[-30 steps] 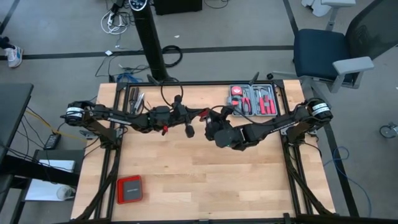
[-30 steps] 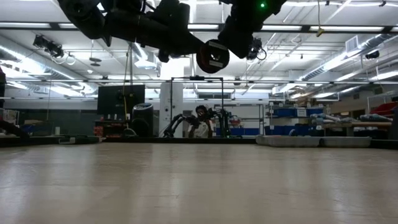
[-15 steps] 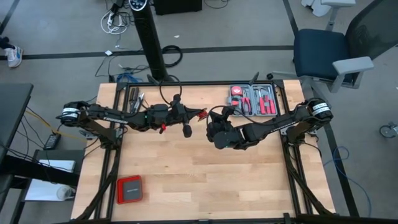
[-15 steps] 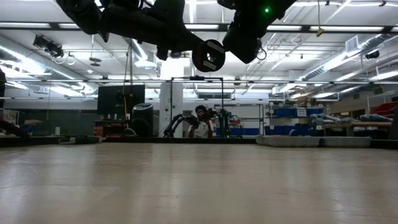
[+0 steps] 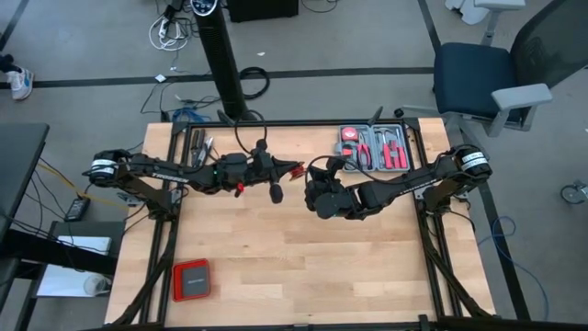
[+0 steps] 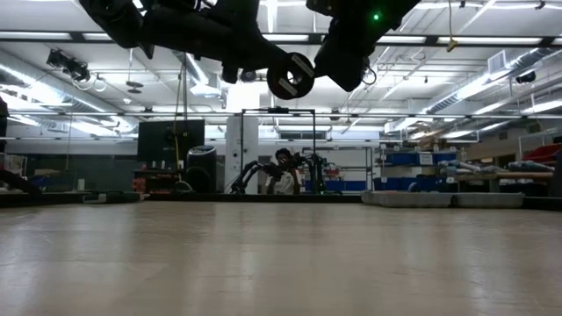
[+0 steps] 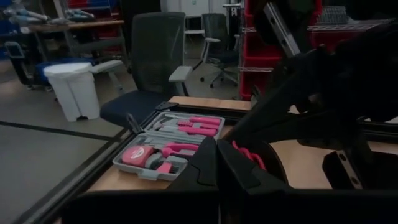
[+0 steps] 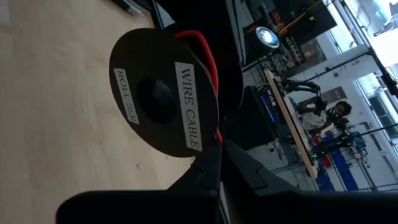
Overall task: Coil cords
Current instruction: Coil the red cable wire onto the black spool
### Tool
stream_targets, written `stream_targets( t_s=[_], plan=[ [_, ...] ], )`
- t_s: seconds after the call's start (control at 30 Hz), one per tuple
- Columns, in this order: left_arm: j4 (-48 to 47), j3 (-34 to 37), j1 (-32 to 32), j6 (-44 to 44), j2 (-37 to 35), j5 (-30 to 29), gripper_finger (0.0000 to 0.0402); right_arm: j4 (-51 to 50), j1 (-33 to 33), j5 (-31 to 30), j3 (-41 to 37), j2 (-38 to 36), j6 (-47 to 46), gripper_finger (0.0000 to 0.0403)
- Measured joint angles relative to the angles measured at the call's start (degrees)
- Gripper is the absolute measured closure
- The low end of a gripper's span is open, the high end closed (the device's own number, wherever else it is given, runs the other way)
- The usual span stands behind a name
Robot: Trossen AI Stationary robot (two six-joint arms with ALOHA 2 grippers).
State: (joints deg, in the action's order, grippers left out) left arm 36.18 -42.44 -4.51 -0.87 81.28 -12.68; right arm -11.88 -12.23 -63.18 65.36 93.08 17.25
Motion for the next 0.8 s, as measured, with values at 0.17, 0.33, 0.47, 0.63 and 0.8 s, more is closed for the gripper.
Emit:
stream_targets(
  t_s=[0.17, 0.33, 0.47, 0.63, 0.8],
  plan=[
    [-3.4, -0.1, 0.1, 5.0, -0.1, 2.0, 0.0402, -1.0, -1.3, 1.5, -0.1, 0.0, 0.0, 0.0400],
    [-4.9, -0.1, 1.6, 7.9, 0.1, 2.5, 0.0402, -4.9, -2.4, 8.6, -0.1, 0.1, -5.0, 0.0400],
    [-6.3, -0.1, 3.7, 10.2, 1.0, 2.0, 0.0402, -6.7, -2.3, 14.7, -1.1, 0.1, -11.7, 0.0399],
    [-6.9, -0.1, 7.0, 13.0, 5.0, 0.0, 0.0402, -6.9, -2.8, 22.2, -2.9, 0.3, -14.5, 0.0400],
    [-6.1, -0.1, 9.3, 13.6, 8.5, -1.1, 0.0402, -6.1, -3.5, 29.9, -5.4, 0.3, -18.7, 0.0401]
  ],
)
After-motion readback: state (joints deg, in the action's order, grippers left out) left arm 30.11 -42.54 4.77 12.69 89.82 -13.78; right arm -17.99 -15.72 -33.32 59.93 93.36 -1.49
